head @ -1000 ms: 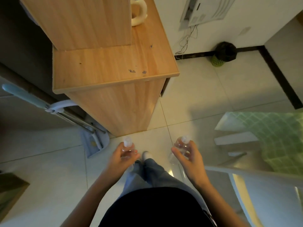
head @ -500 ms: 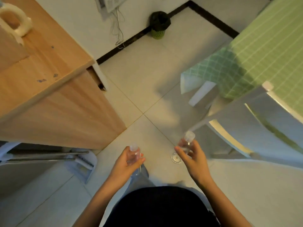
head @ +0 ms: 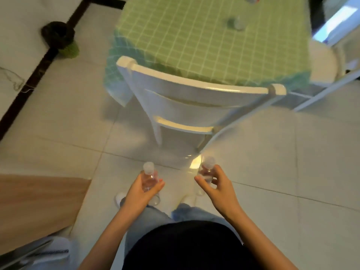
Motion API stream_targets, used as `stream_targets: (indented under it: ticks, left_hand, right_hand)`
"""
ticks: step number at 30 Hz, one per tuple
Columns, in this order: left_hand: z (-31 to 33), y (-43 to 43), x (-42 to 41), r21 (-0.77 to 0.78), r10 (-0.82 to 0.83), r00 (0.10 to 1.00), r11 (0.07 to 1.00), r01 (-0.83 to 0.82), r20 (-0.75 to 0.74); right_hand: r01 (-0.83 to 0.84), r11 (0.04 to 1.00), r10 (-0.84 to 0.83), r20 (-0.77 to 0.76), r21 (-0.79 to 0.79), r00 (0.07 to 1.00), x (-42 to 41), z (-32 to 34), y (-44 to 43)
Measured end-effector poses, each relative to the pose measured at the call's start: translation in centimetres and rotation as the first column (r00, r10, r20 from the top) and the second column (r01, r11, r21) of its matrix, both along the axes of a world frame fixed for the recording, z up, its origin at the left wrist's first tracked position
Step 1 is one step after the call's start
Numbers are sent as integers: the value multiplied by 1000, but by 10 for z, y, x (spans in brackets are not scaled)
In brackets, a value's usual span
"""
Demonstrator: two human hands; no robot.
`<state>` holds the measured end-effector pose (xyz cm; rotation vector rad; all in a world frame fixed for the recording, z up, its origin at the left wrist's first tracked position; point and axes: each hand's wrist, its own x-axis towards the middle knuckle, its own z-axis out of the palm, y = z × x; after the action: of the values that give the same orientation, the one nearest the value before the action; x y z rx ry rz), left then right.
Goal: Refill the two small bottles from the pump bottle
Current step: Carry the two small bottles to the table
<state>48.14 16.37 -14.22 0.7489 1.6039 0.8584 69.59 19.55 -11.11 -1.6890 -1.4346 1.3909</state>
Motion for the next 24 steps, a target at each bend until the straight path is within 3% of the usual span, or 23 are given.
stream_targets:
  ticks: [5,11,24]
  left_hand:
    - [1,43,75,-11,-232,973,973,232,24]
    - [13,97,148,-7,-544,839,839,544,32]
    - [22,229,313,32,-796,598,603,797,99]
  right_hand:
    - [175,984,-174,10,-24,985,69,-1,1]
    - [469,882,-469,1,-37,883,125,-4,0]
    - [795,606,-795,-14,23,606,235,4,74]
